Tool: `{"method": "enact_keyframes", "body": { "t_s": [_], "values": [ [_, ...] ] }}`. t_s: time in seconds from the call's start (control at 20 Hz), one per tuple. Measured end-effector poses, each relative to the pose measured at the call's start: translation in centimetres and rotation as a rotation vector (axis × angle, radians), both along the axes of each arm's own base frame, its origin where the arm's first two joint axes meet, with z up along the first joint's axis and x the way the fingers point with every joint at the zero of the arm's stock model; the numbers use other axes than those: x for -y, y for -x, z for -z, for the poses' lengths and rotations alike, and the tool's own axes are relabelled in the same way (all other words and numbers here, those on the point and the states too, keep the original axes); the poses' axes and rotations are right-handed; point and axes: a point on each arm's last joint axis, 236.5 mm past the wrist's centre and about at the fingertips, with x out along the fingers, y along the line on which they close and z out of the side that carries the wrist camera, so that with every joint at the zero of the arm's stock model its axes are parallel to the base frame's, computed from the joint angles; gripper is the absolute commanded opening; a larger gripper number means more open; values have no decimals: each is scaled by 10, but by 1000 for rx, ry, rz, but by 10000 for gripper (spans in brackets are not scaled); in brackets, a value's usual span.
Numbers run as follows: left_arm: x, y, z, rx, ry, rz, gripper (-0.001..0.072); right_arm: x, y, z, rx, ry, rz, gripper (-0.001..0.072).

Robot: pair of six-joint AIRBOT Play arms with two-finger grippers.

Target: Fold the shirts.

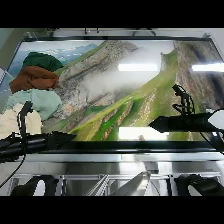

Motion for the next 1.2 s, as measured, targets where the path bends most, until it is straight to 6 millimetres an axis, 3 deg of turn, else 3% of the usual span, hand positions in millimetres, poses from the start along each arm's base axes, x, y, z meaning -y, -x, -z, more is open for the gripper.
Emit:
{"method": "enact_keyframes", "body": {
  "t_s": [0.1,0.15,0.3,0.35,0.45,0.5,0.55,0.7,0.9,1.05,1.2],
  "values": [
    [0,0,0,0,0,0,67,0,0,0,0,0,0,19],
    [0,0,0,0,0,0,172,0,0,0,0,0,0,19],
    [-2,-5,-1,-4,-2,-25,182,0,0,0,0,0,0,19],
    [-5,-10,-2,6,-16,-45,288,0,0,0,0,0,0,19],
    [-19,-27,-10,33,-81,-107,292,0,0,0,0,0,0,19],
    [-29,-37,-15,52,-130,-138,387,0,0,0,-1,0,0,19],
    [-42,-47,-20,65,-191,-169,720,0,0,0,0,0,0,19],
    [-82,-81,-35,57,-353,-256,720,0,0,0,-1,0,0,18],
    [-129,-151,-52,52,-460,-342,720,0,0,0,0,0,0,19],
    [-167,-233,-56,91,-516,-412,720,0,0,0,-1,0,0,19],
    [-207,-322,-35,135,-604,-415,720,0,0,0,-1,0,0,19]
  ]
}}
